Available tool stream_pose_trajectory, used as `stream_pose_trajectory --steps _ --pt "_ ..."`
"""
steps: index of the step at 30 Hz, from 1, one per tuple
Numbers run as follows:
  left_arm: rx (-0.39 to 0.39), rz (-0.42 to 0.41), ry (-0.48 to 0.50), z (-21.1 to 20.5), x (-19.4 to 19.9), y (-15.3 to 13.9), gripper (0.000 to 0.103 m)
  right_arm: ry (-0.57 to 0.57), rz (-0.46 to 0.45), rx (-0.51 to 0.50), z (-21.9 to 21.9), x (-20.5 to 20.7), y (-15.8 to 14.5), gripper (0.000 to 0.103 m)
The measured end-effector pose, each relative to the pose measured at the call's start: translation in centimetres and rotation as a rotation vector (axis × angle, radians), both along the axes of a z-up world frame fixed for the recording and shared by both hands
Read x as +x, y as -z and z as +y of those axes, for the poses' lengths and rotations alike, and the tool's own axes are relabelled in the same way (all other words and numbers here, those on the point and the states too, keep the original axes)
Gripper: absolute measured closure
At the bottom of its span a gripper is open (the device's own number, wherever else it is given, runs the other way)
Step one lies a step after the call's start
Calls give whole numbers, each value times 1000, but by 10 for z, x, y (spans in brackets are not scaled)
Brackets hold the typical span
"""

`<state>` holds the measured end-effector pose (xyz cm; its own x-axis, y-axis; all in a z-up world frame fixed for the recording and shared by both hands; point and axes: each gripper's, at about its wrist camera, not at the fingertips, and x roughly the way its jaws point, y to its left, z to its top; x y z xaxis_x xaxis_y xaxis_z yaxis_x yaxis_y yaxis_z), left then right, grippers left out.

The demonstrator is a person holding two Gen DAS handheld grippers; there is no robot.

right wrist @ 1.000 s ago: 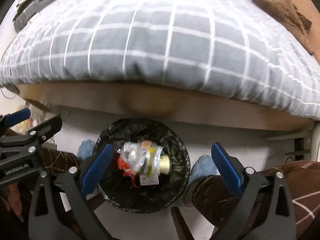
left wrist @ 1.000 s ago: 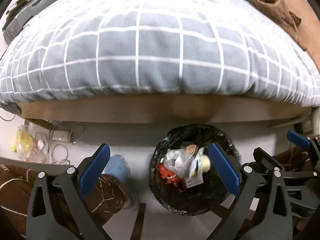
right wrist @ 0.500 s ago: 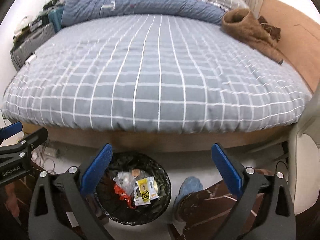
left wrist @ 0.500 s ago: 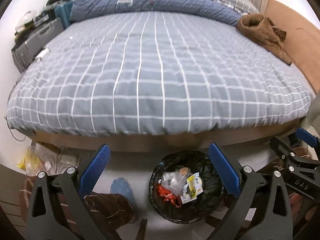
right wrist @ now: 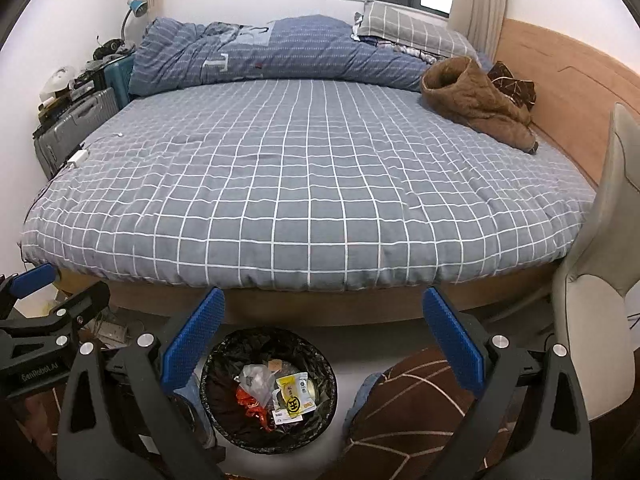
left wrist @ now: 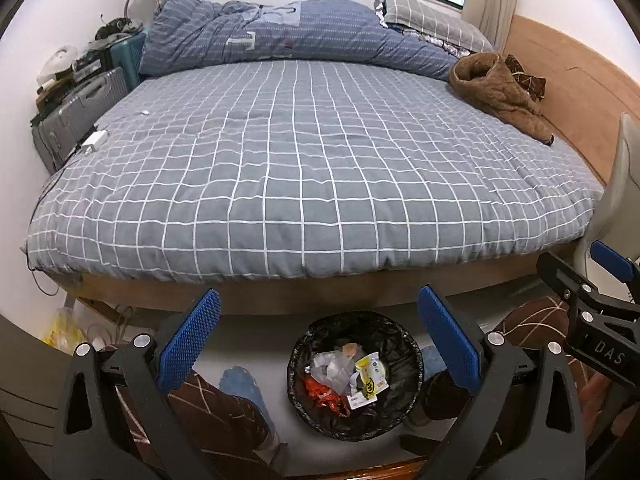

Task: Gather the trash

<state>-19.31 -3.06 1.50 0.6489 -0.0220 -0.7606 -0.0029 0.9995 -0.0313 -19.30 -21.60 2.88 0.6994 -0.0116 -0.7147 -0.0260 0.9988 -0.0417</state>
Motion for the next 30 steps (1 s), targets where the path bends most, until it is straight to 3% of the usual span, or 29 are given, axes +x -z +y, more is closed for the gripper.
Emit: stream_pose_trajectory --steps 30 --pt "21 -8 -19 2 -2 -3 6 -2 12 15 -1 -2 6 8"
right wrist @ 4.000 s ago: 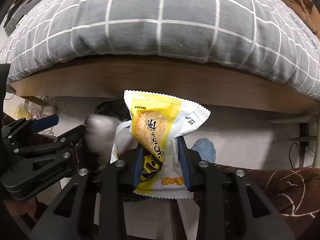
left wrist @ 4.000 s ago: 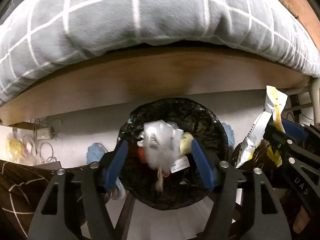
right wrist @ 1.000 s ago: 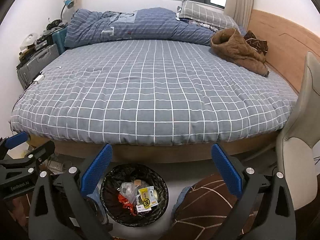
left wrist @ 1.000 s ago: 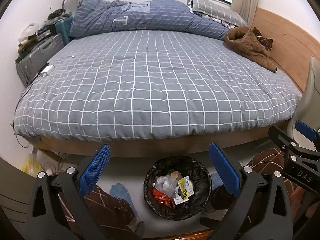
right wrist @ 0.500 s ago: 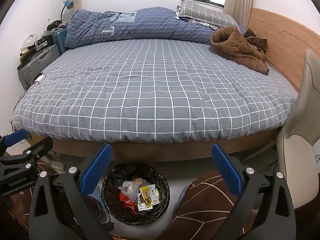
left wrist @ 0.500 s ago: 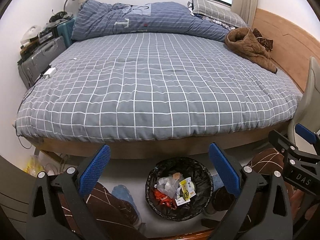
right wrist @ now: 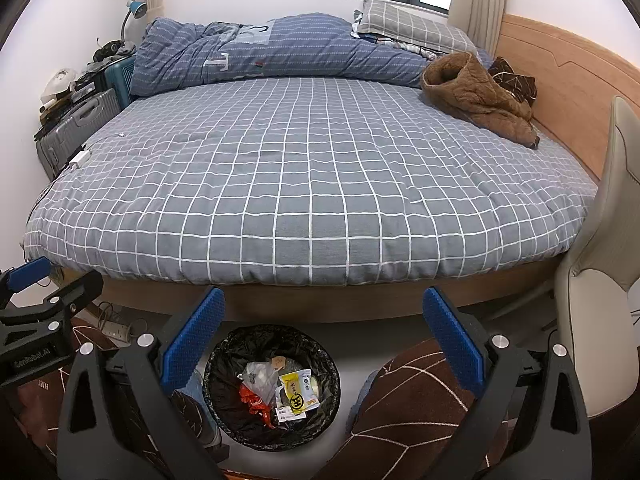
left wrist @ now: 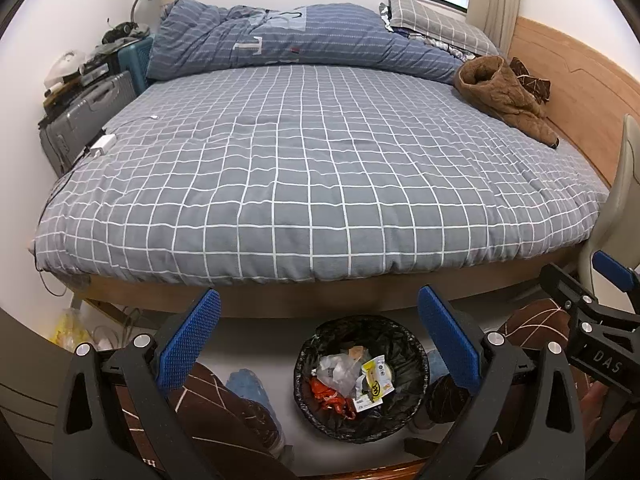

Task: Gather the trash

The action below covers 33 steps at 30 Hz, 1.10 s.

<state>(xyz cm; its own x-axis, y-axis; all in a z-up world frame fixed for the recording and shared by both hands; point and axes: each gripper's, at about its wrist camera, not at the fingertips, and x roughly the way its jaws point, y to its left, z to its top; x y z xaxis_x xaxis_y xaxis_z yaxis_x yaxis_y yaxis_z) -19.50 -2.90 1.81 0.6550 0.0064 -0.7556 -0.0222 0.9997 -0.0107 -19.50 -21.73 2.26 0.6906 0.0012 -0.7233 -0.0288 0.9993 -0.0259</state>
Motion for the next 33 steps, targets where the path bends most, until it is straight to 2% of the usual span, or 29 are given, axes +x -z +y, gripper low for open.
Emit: stream_pose_trajectory --steps 4,8,20,33 --pt "0 16 -2 0 2 2 6 -1 0 0 0 0 0 8" --pt "32 17 -15 -2 2 3 6 2 3 -2 -1 1 1 8" --pt "-5 29 1 -3 2 7 6 -5 3 -1 0 1 4 8" --pt "12 10 -11 -1 0 7 6 -10 9 1 2 -1 6 8"
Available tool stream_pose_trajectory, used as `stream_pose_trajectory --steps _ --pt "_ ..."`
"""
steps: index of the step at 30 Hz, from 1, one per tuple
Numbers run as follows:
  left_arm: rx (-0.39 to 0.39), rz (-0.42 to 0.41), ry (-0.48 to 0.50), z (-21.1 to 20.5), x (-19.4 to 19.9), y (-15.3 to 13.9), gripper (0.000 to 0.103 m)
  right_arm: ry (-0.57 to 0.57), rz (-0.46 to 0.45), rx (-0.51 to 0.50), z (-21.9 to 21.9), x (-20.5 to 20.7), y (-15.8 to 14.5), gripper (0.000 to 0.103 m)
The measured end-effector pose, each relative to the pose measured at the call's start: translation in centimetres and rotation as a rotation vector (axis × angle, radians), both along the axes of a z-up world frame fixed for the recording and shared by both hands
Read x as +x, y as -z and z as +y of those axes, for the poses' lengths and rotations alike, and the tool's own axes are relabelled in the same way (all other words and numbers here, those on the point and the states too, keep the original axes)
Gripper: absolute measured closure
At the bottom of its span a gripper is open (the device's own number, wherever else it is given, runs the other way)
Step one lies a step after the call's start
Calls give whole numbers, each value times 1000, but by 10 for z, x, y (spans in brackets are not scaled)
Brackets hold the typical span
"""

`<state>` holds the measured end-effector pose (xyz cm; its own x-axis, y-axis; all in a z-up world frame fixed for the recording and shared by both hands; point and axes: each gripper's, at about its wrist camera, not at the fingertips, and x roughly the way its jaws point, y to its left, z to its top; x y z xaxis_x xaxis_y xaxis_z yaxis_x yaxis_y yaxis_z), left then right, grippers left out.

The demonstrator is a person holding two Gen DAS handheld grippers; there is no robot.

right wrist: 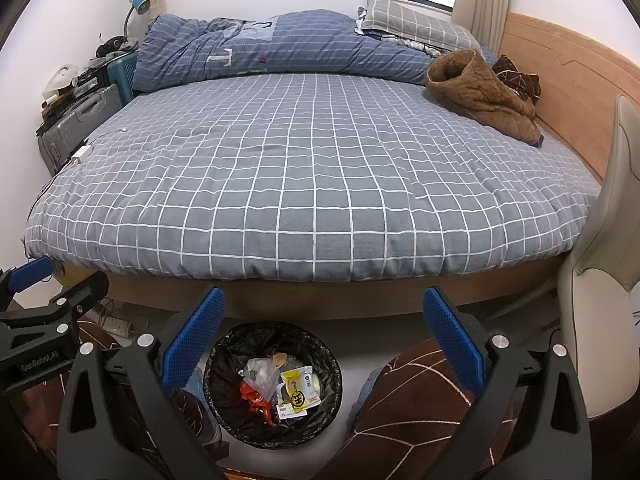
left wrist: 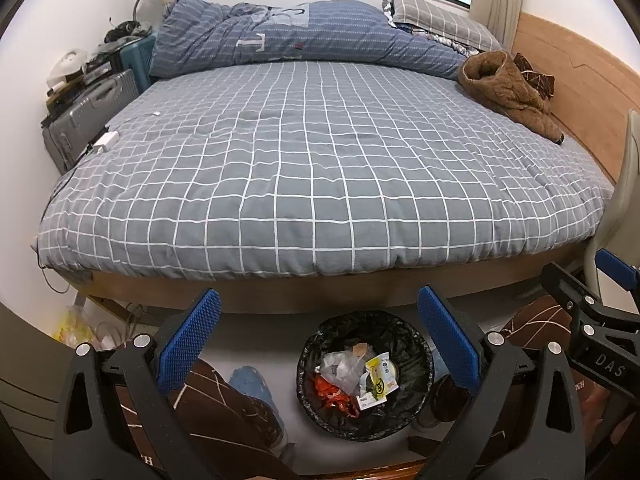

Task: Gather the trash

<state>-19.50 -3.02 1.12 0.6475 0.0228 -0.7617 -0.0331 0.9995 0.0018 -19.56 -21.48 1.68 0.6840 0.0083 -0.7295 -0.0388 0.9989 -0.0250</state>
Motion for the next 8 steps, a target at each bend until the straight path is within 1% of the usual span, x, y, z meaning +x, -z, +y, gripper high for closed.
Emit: stream_pose_trajectory --steps 4,8 --pt "-16 -2 -1 3 1 0 6 0 -1 1 0 0 0 8" --pt "-3 -8 0 3 1 0 6 0 0 1 1 0 0 8"
